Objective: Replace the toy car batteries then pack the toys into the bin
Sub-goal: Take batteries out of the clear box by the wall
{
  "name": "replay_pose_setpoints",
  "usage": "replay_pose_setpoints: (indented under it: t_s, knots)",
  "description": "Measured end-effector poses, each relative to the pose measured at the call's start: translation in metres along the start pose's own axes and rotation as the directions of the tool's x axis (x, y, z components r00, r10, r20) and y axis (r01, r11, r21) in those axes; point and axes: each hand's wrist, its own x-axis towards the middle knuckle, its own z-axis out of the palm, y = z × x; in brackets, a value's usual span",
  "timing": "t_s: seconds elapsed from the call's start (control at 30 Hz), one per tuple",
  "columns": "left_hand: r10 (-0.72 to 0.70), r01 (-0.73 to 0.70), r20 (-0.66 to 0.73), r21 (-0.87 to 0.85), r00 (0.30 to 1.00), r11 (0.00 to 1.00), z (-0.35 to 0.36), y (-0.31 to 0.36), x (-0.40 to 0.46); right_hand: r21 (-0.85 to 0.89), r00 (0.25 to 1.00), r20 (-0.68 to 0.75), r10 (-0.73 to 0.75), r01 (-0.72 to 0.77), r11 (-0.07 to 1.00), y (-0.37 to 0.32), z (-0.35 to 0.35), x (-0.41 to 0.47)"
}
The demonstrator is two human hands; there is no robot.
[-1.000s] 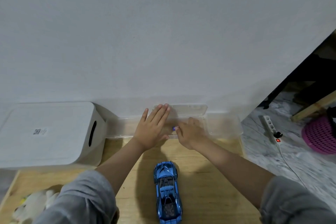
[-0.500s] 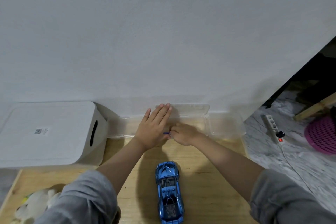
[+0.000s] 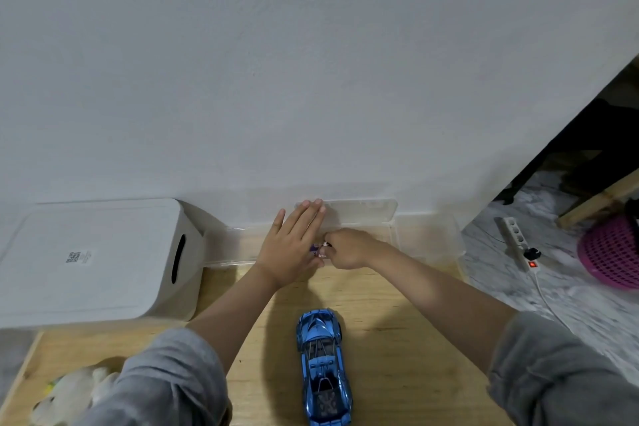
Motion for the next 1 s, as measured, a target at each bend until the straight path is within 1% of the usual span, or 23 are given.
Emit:
replay_pose_setpoints:
  t_s: [0.07, 0.13, 0.2, 0.23, 0.3, 0.4, 0.47, 0.57, 0.67, 0.77, 0.83, 0.9, 0.93, 1.0]
  knots:
    - [-0.001, 0.001, -0.003, 0.005, 1.000, 1.000, -0.001, 0.001, -0.001, -0.027, 0.993, -0.114, -0.019, 0.016, 0.999, 0.005, -0.001, -0.014]
    - [0.007, -0.007, -0.010, 0.006, 1.000, 1.000, -0.001, 0.001, -0.001, -0.008, 0.975, -0.221, -0.010, 0.008, 1.000, 0.012, 0.001, -0.033]
    - [0.011, -0.011, -0.013, 0.009, 1.000, 1.000, -0.002, 0.001, -0.002, -0.002, 0.956, -0.292, -0.001, 0.001, 1.000, 0.020, 0.007, -0.056]
    - [0.010, -0.010, -0.011, 0.014, 1.000, 1.000, -0.001, 0.001, -0.002, -0.009, 0.952, -0.306, -0.003, 0.001, 1.000, 0.024, 0.012, -0.069]
    - [0.009, -0.009, -0.001, 0.018, 1.000, 1.000, -0.001, 0.002, -0.002, -0.031, 0.958, -0.288, 0.013, -0.022, 0.999, 0.036, 0.027, -0.088]
    - [0.003, -0.003, 0.022, 0.025, 1.000, 1.000, -0.003, 0.002, -0.002, -0.075, 0.972, -0.205, 0.114, -0.132, 0.988, 0.052, 0.049, -0.097]
    - [-0.004, 0.003, 0.033, 0.028, 0.999, 1.000, -0.004, 0.002, -0.003, -0.102, 0.966, -0.192, 0.173, -0.194, 0.976, 0.059, 0.061, -0.097]
    - [-0.011, 0.010, 0.043, 0.036, 0.999, 0.999, -0.005, 0.004, -0.003, -0.111, 0.947, -0.241, 0.214, -0.246, 0.963, 0.059, 0.070, -0.097]
    - [-0.010, 0.009, 0.043, 0.040, 0.999, 0.999, -0.007, 0.006, -0.003, -0.191, 0.927, -0.313, 0.207, -0.275, 0.942, 0.054, 0.075, -0.098]
    - [-0.011, 0.010, 0.036, 0.038, 0.999, 0.999, -0.007, 0.006, -0.003, -0.192, 0.899, -0.375, 0.225, -0.313, 0.930, 0.050, 0.078, -0.096]
    - [-0.012, 0.010, 0.035, 0.037, 0.999, 0.999, -0.007, 0.006, -0.003, -0.141, 0.873, -0.414, 0.259, -0.343, 0.929, 0.049, 0.082, -0.093]
    - [-0.014, 0.013, 0.039, 0.038, 0.999, 0.999, -0.007, 0.006, -0.003, -0.070, 0.824, -0.496, 0.276, -0.355, 0.932, 0.050, 0.089, -0.090]
    - [-0.016, 0.014, 0.041, 0.037, 0.999, 0.999, -0.006, 0.006, -0.004, -0.053, 0.794, -0.550, 0.260, -0.344, 0.937, 0.049, 0.093, -0.089]
    - [-0.018, 0.016, 0.045, 0.034, 0.999, 0.999, -0.006, 0.007, -0.004, -0.097, 0.758, -0.623, 0.192, -0.318, 0.943, 0.050, 0.103, -0.087]
